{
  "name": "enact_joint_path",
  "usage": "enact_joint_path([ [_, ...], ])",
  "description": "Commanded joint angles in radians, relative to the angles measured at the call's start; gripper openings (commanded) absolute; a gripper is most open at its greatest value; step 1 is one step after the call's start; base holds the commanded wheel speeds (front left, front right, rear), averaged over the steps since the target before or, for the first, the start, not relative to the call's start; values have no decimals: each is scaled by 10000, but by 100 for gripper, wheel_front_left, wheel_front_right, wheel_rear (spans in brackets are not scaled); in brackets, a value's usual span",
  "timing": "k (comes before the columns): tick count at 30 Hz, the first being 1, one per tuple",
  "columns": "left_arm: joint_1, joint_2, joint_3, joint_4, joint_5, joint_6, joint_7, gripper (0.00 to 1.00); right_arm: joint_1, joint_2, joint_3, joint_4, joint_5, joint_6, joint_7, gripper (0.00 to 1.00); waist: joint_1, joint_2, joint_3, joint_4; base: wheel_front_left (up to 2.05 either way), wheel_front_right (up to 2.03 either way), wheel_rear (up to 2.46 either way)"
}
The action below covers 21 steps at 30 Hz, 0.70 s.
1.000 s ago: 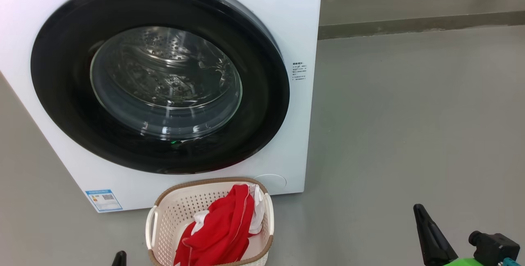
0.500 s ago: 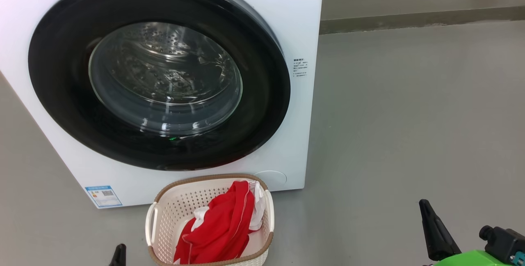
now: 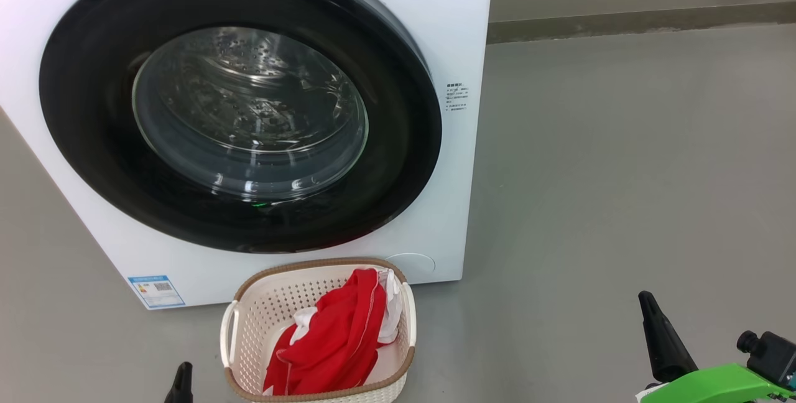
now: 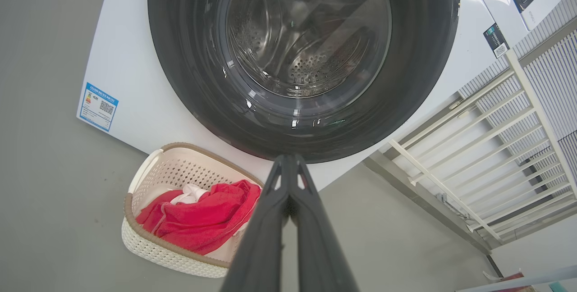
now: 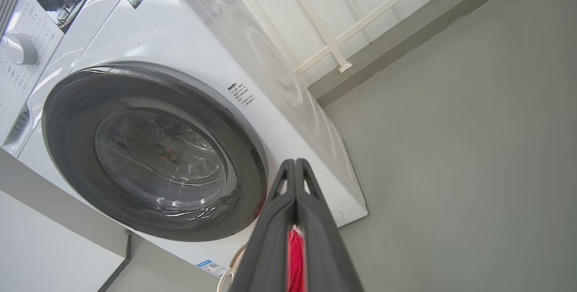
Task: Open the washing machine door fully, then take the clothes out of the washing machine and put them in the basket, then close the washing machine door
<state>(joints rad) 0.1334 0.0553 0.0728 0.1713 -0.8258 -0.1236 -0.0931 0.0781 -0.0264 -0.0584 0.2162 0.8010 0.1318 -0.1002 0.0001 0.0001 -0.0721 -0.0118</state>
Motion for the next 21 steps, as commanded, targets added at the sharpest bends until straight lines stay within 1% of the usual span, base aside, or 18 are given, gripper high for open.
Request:
enact_joint_path([
  [1,-519,86,196,-163,-249,-31,54,0,-488,-138,-15,-211,276,-4,60,0,-1,-1,14,3,0,0,0],
  [21,-1087,45,263,107,-2518,-43,658,0,-899,-172,-174,-62,2615,-6,680,0,-1,-1,235,37,0,0,0],
])
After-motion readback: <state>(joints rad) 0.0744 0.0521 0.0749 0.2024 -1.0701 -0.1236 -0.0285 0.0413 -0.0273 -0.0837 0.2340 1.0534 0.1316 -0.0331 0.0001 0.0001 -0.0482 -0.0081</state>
